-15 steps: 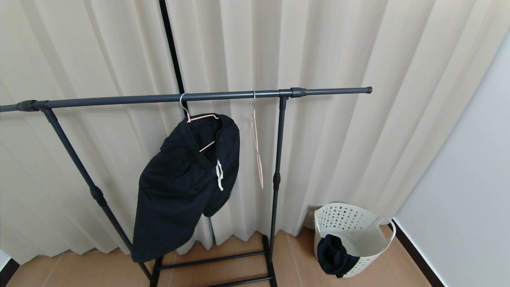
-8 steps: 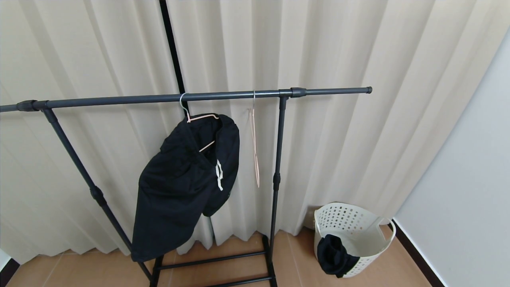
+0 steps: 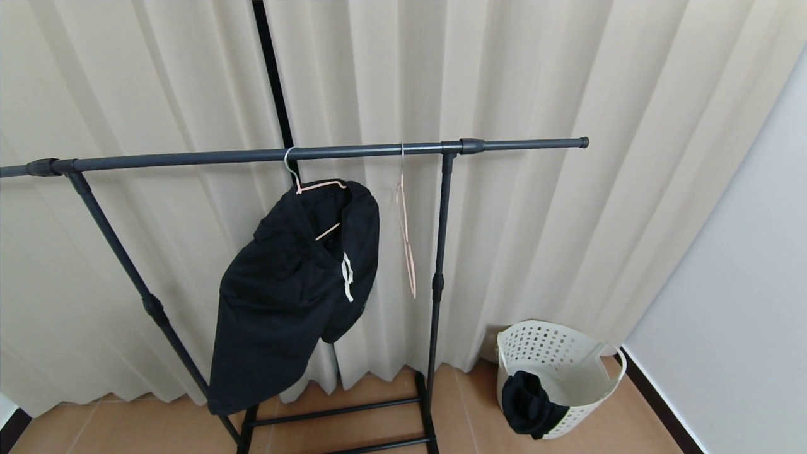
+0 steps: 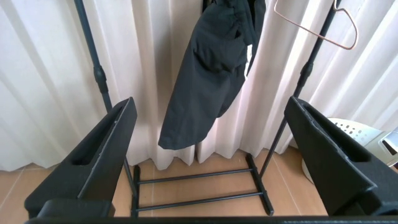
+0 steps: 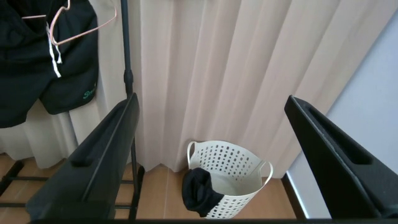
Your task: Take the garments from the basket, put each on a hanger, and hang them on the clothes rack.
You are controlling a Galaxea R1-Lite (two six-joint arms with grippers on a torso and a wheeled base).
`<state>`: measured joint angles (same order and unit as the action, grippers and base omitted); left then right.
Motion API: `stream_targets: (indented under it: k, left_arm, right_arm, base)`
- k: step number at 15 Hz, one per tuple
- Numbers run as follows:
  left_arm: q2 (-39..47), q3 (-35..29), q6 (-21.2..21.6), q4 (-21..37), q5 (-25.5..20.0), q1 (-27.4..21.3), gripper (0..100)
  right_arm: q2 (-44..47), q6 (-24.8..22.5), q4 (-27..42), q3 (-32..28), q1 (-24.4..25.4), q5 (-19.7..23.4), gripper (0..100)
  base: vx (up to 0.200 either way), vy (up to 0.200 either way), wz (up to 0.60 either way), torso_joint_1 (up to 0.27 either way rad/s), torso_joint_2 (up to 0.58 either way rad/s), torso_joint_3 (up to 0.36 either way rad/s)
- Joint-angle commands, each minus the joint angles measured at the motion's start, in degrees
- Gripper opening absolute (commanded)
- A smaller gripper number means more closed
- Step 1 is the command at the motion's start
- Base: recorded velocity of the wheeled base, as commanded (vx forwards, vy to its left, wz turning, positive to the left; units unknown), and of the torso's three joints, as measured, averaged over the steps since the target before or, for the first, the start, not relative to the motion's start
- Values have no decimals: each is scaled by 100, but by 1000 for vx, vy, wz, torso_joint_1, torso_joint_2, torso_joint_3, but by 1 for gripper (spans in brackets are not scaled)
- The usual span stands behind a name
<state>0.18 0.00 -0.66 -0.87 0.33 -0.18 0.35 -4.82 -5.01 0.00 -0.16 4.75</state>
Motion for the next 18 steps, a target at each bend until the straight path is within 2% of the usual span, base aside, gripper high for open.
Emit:
stream_targets:
  k: [1,6,18]
  left_arm:
    - [8,0,-4,-1,2,9,100]
    - [8,0,4,-1,2,9,100]
    - [8,0,-22,-1,2,9,100]
  right_arm:
    - [9,-2,-9,0,25,8,100]
    - [9,-2,-9,0,25,17,100]
    - [9,7,-18,0,25,8,100]
  base:
    - [0,0,0,0,0,0]
    - [0,0,0,-21,48,26]
    - [0,0,0,-151,358,202]
